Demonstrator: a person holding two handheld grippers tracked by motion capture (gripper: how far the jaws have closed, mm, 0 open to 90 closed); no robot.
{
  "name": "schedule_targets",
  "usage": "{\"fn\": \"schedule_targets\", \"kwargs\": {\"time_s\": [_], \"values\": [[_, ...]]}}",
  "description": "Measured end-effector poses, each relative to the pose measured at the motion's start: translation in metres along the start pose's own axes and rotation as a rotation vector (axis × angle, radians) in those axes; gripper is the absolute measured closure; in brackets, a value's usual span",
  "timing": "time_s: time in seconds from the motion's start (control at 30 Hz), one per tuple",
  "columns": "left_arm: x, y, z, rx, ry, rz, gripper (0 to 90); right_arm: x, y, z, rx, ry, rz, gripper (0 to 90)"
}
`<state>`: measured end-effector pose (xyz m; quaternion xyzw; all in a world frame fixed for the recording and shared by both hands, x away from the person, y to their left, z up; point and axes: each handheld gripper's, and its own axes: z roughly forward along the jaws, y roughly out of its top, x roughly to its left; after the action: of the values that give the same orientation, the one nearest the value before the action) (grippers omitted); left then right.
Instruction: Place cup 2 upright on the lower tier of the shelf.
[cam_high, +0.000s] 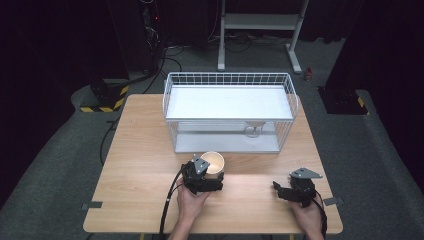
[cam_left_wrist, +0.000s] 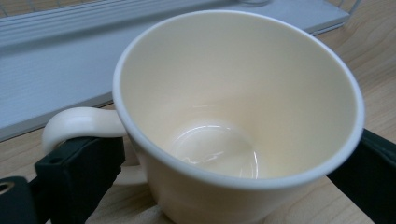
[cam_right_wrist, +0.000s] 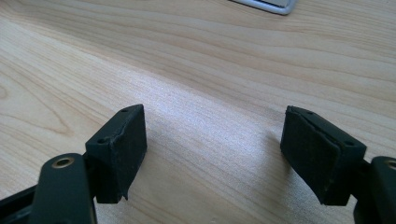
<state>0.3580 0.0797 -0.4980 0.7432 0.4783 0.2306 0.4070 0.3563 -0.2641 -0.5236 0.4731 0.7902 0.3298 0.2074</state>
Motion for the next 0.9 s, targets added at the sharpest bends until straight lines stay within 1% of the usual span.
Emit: {"fn": "schedule_targets", "kwargs": {"time_s": [0.07,0.2,0.37,0.57,0.63,0.9], "values": [[0.000,-0.001,0.002,-0.014,0.008,-0.004,1.4,0.000,0.000,0.000,0.000,0.000,0.000,22.7],[-0.002,-0.002,0.006,-0.038,0.021,-0.030,1.0,0.000,0.000,0.000,0.000,0.000,0.000,22.7],[-0.003,-0.003,0.012,-0.057,0.038,-0.037,1.2,0.000,0.000,0.000,0.000,0.000,0.000,22.7],[-0.003,-0.003,0.015,-0.075,0.033,-0.051,3.6,0.000,0.000,0.000,0.000,0.000,0.000,22.7],[-0.003,-0.003,0.016,-0.080,0.032,-0.052,6.5,0.000,0.000,0.000,0.000,0.000,0.000,22.7],[-0.003,-0.003,0.016,-0.093,0.038,-0.036,7.3,0.000,0.000,0.000,0.000,0.000,0.000,22.7]]}}
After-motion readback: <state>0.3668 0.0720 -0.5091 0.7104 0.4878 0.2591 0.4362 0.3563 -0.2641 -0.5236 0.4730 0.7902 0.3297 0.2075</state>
